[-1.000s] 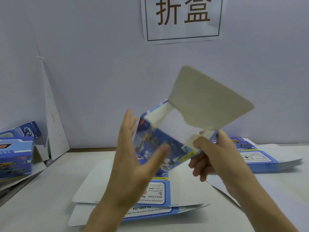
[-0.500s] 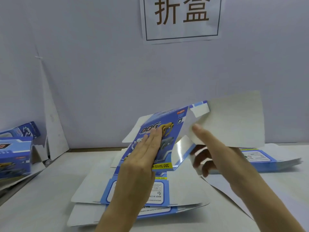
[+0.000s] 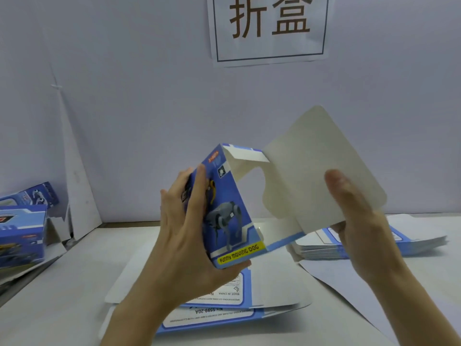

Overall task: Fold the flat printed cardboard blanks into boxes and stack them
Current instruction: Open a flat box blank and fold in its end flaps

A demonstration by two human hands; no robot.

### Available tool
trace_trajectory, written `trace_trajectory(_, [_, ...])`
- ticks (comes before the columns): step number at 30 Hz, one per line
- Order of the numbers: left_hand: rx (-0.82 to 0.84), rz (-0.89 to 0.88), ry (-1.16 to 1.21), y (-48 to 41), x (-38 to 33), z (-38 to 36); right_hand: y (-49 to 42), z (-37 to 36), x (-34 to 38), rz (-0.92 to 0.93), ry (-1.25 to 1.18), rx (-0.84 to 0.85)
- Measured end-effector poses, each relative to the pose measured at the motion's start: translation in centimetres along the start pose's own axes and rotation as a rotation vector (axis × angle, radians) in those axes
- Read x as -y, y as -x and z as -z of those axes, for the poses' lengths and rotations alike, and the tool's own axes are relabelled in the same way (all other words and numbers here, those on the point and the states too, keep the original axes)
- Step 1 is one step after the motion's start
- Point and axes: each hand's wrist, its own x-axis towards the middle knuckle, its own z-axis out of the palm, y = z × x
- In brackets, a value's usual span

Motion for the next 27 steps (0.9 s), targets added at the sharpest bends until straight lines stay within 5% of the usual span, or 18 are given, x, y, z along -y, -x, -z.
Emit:
trace_trajectory(5, [-0.003,0.052,0.047,-1.2,-0.5,0.4,-0.9,-0.2,-0.9,-0.141,-0.422,-0.084])
trace_trajectory(9, [-0.033,0.394,0.340,-2.7,-0.5,-0.2,-1.1,-1.1,-2.6,-0.714,-0.734,-0.103])
trace_trajectory(13, [0.039,0.042,0.106,0.0,-0.9,-0.2,0.0,-2.7,-3.6,-1.032,-0.794,0.228])
trace_trajectory(17, [0.021,-0.043,0.030,0.3,0.5,0.5,0.0,-2.8,-3.2,-0.929,-0.653,0.246])
trace_trajectory(21, [0.043,-0.011,-0.087,0.1,0.9,1.7,-0.9,-1.8,-2.8,-0.621,-0.629,-0.048])
trace_trajectory(27, [0.131,0.033,-0.081,0.0,0.5,1.8,-1.0,0.0,-2.1,-0.103,-0.089,-0.208])
